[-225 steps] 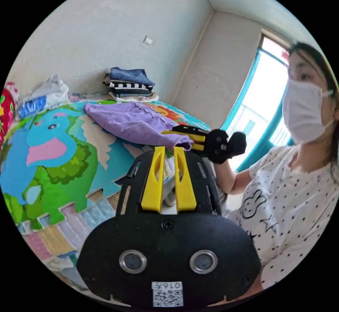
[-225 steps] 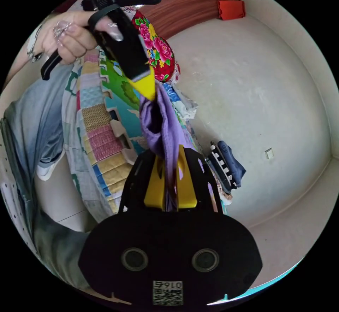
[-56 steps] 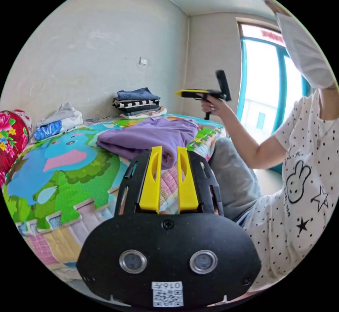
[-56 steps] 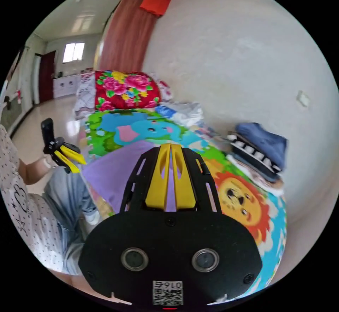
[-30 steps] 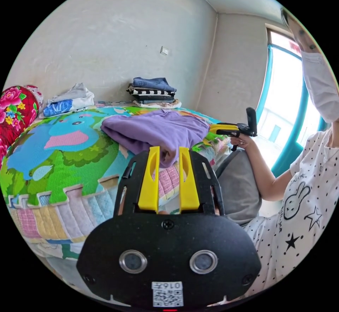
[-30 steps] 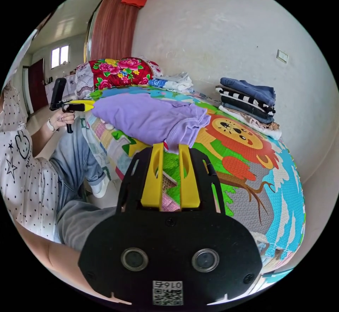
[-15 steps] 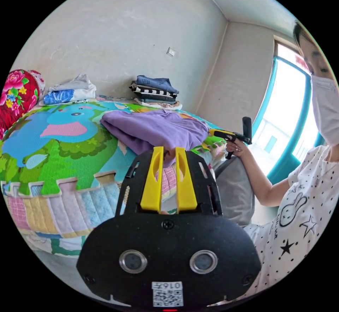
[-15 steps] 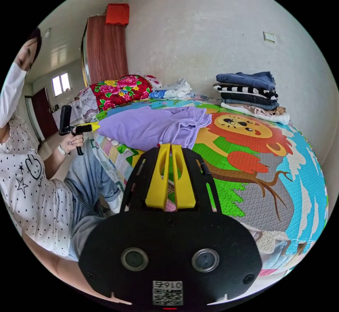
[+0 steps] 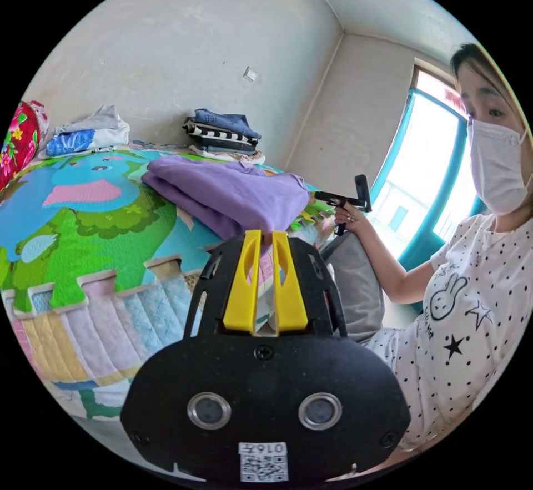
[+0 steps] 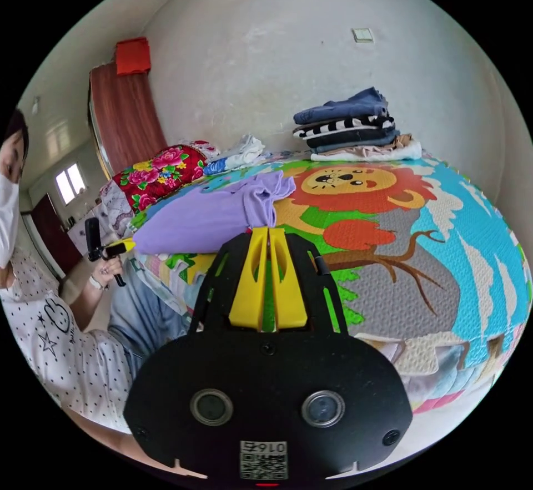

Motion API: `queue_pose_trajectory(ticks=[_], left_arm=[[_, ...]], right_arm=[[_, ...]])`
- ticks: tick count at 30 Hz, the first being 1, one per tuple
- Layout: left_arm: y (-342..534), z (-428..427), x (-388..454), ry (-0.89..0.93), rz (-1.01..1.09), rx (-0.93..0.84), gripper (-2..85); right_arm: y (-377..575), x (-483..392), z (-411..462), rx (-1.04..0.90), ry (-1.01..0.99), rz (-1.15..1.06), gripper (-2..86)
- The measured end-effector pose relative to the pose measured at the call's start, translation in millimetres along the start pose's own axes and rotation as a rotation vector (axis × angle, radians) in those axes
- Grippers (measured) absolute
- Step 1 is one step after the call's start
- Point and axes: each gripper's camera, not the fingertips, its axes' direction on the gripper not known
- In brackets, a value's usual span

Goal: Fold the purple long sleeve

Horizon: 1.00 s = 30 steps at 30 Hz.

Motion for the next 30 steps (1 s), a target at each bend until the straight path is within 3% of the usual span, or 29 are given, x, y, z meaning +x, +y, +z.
queue_pose_trajectory(ticks=[4,7,11,14,16,20,24,30], left_arm=[[0.3,-13.6,-7.4,0.045,-0.071,0.053,4.6],[-2.2,-30.1,-11.6,0.058,-0.132,0.146,7.3],[-18.3,-7.9,1.8,0.034,-0.074,0.042,9.8],[-26.2,23.0,12.2,-0.033,-0.056,-0.093,11.9],[-27.8,34.9,21.6,-0.031,-0.040,-0.098,12.0],[-22.4,43.7,42.9,-0.223,0.044,-0.065,8.5],[-17.7,49.9,51.9,-0.193,0.128,-0.088,7.1],[-15.7,41.8,57.2,-0.154,0.132,-0.100,7.6]], right_arm=[[4.4,-2.7,2.1,-0.025,-0.043,-0.080,-0.2],[16.5,7.1,-20.6,0.130,-0.056,-0.020,0.0],[29.9,35.2,-38.2,0.277,-0.191,0.130,0.6],[21.9,32.7,-28.0,0.218,-0.201,0.122,1.8],[13.2,24.8,-17.6,0.156,-0.163,0.106,3.3],[-7.2,-0.6,8.3,0.020,-0.108,0.006,2.9],[-20.7,-16.8,17.7,-0.010,-0.005,-0.045,0.4],[-43.8,-13.8,11.5,0.026,-0.060,0.029,-0.2]])
